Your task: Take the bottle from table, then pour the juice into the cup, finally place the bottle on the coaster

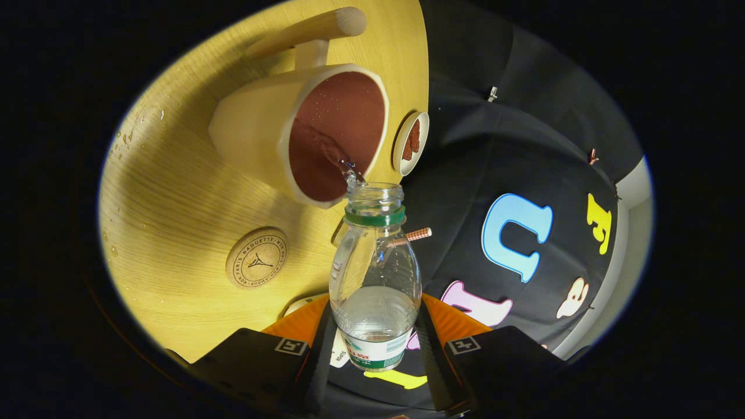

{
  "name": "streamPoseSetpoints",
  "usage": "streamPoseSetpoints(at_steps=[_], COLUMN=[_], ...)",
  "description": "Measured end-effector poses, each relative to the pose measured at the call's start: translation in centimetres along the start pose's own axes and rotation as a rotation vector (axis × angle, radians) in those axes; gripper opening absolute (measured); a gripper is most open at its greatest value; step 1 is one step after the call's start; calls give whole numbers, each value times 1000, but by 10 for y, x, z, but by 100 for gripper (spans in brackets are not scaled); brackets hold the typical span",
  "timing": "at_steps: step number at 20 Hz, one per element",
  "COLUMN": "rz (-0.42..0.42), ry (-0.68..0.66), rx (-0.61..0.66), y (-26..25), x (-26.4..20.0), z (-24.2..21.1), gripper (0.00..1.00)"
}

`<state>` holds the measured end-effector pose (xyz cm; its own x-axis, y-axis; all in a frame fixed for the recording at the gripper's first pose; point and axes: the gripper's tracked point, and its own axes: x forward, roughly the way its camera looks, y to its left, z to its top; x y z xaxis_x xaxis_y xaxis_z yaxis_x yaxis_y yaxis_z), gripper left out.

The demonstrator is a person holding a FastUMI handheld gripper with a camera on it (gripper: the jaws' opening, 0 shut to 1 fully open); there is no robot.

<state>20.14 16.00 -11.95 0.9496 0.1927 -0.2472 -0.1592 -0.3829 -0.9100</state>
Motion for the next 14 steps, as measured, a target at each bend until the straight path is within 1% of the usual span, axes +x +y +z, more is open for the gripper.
streamPoseSetpoints(at_steps=[5,14], rz=[-15,11], ry=[-20,-26], rx=[-65,-195], y=[-6,-9], x=[0,2], z=[8,14], gripper=[72,71])
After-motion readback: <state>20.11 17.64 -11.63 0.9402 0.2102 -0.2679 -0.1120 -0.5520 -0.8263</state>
